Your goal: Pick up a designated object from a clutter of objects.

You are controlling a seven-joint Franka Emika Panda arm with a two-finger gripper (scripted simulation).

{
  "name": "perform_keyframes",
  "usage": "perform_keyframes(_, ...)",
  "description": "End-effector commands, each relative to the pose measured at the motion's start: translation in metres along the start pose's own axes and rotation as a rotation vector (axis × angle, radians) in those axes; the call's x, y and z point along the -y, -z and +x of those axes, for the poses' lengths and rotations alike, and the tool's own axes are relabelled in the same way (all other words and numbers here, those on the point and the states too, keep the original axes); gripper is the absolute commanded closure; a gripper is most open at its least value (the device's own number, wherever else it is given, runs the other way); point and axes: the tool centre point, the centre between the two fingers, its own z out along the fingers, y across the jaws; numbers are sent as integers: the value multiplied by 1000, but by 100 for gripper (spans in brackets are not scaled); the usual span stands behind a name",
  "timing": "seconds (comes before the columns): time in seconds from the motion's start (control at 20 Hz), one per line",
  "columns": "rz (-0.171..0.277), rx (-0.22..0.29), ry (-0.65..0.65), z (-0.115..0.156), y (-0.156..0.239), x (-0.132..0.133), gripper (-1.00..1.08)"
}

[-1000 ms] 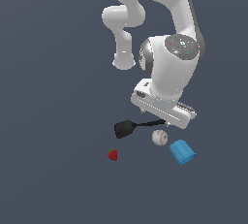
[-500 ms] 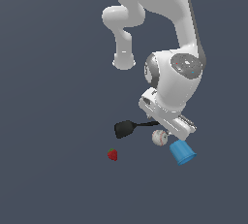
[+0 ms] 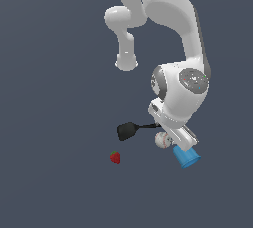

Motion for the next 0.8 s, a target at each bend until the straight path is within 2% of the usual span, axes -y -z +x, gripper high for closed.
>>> perform_keyframes(0.0,1,-1,-39,-2,-7,2,-92)
perform_keyframes(0.35,1,-3,-100,-6,-18,6,-92)
perform_keyframes(0.75,0,-3,-106,-7,-22,6,-92)
